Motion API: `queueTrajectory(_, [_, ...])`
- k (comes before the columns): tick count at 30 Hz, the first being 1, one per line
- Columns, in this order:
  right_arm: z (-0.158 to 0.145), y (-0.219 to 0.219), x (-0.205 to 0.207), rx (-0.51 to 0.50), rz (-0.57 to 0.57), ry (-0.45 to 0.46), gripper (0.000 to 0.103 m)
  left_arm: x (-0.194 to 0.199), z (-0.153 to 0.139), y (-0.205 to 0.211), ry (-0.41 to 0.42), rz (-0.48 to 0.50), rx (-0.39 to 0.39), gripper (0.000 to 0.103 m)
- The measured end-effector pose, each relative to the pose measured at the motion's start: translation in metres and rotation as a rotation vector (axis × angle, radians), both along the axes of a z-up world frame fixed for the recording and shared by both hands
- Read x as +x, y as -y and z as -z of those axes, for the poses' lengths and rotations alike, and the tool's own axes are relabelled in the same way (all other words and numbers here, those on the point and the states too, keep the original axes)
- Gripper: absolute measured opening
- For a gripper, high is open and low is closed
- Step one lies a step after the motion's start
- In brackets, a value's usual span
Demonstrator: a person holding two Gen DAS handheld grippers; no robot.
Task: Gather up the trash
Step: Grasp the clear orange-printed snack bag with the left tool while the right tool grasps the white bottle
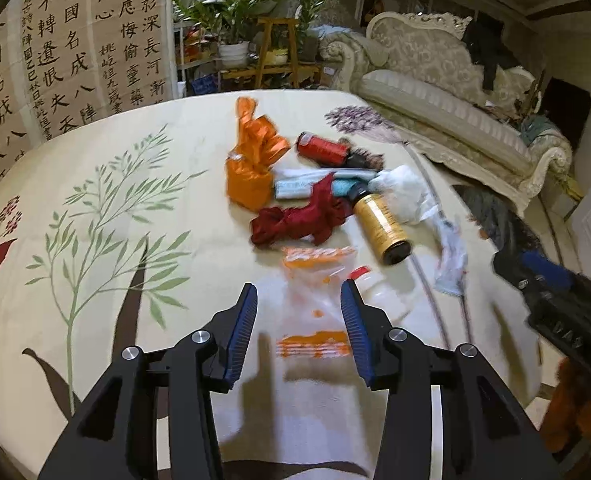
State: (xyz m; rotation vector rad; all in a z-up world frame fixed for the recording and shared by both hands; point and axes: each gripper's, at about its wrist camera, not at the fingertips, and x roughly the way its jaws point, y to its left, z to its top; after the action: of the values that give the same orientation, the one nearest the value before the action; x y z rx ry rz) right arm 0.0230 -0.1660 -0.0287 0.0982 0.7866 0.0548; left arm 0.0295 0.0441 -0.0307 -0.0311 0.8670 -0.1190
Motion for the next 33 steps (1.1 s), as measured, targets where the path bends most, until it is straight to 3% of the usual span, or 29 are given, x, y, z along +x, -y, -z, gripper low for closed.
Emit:
queueTrajectory(6, [0.002, -0.001, 0.0, 0.005, -0.004, -0.001, 0.057, -0.001, 0.002, -0.014, -0.021, -0.042, -0.006, 0.045])
queueTrajectory(11, [0.003, -0.002, 0.001, 0.005, -0.007, -0.003, 0.057, -0.003, -0.003, -0.005, 0.0, -0.015, -0.012, 0.058])
queueTrajectory(16, [0.0, -0.005, -0.001, 0.002, -0.012, 0.001, 0.057, 0.004, 0.01, -0.003, -0.033, -0.012, 0.008, 0.057])
queueTrajectory(17, [0.0, -0.006, -0.001, 0.002, -0.013, 0.002, 0.057, 0.003, 0.01, -0.004, -0.035, -0.007, 0.007, 0.054])
queueTrajectory(18, [-0.001, -0.007, -0.002, 0.001, -0.015, 0.004, 0.057, 0.003, 0.009, -0.004, -0.03, -0.002, 0.009, 0.044])
queueTrajectory(22, [-0.003, -0.012, -0.001, -0.005, -0.026, 0.006, 0.057, -0.001, 0.008, -0.006, -0.014, 0.013, 0.008, 0.037])
queueTrajectory(33, [-0.007, -0.056, -0.001, -0.018, -0.121, 0.002, 0.057, -0.011, 0.004, -0.037, 0.013, -0.057, 0.029, 0.036])
